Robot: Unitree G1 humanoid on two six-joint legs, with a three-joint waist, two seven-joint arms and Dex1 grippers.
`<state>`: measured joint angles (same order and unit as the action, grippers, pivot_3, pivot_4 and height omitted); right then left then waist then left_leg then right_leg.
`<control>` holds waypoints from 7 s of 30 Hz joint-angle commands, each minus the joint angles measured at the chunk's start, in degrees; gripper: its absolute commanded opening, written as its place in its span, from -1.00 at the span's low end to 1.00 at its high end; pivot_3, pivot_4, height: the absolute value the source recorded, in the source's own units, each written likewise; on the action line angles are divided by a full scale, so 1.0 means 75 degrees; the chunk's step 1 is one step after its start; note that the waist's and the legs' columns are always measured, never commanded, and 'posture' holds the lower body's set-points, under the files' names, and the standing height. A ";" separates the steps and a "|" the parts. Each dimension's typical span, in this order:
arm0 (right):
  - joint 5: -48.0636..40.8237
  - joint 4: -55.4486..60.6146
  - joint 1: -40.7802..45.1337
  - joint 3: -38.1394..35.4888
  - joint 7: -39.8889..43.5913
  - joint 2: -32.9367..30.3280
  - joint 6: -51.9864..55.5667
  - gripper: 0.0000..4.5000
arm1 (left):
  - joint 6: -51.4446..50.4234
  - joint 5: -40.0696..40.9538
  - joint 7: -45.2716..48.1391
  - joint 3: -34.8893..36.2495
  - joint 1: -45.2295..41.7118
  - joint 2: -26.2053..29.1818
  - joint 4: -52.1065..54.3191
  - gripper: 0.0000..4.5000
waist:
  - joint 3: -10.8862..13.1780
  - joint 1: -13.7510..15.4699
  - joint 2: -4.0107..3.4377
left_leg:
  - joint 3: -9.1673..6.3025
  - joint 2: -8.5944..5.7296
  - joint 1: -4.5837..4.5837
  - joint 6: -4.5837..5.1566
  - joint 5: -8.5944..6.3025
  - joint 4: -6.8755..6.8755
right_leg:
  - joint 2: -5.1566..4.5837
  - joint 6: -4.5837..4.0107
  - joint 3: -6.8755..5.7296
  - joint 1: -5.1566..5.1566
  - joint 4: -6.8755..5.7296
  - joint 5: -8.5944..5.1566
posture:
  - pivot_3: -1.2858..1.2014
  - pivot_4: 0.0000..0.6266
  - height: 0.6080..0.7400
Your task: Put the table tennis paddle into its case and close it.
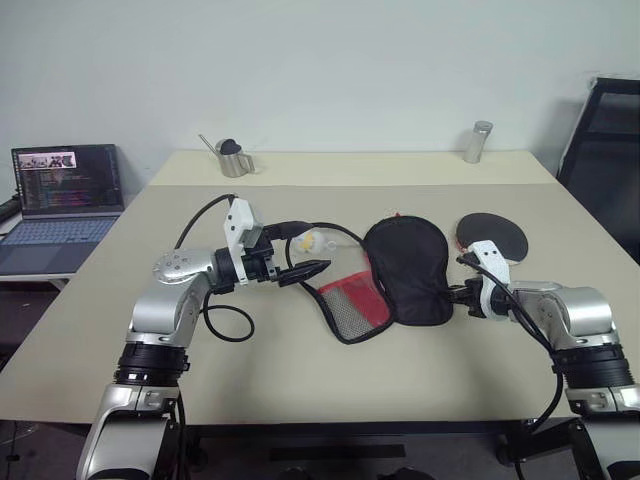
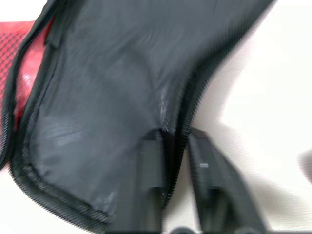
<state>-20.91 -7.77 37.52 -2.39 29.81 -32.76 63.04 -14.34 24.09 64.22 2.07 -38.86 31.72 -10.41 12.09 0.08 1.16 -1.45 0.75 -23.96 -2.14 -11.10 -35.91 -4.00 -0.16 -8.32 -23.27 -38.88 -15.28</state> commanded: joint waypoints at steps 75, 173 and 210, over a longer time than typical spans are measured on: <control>0.1420 -0.3996 0.2380 -0.1524 -0.1904 -0.0018 -0.2550 -0.53 | 0.0547 -0.0179 -0.0323 0.0272 -0.0012 0.0285 -0.0170 1.00 | 0.0006 -0.0020 0.0006 | 0.0138 0.0009 0.0009 0.0031 -0.0001 -0.0014 | 0.0035 -0.0026 0.0174 -0.0047 0.0011 0.0079 | 0.03 -0.52 1.00; -0.1843 0.4652 -0.0459 -0.0249 0.1172 0.0061 -0.0824 0.99 | 0.2658 -0.2822 -0.0442 -0.0779 -0.1748 -0.0071 -0.6342 1.00 | 0.0015 0.0016 0.0042 | 0.0205 0.0106 -0.0009 0.0037 -0.0011 -0.0023 | 0.0118 -0.0027 0.0190 -0.0108 0.0007 0.0095 | 0.03 -0.52 1.00; -0.3237 0.4443 -0.2018 -0.1889 0.0947 -0.1973 -0.0130 0.99 | 0.3952 -0.3168 -0.0467 -0.0637 -0.4386 -0.2992 -0.7957 1.00 | 0.0041 0.0085 0.0089 | 0.0212 0.0084 -0.0019 0.0037 -0.0012 -0.0031 | 0.0126 -0.0011 0.0181 -0.0108 0.0031 0.0104 | 0.03 -0.52 1.00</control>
<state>-44.62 27.42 21.05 -15.63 38.40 -48.55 62.15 13.32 -2.11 58.25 -4.92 -70.62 7.70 -72.81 12.39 0.72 1.83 0.15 1.39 -24.09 -1.86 -11.19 -36.14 -3.04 -0.25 -6.95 -24.08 -38.66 -14.50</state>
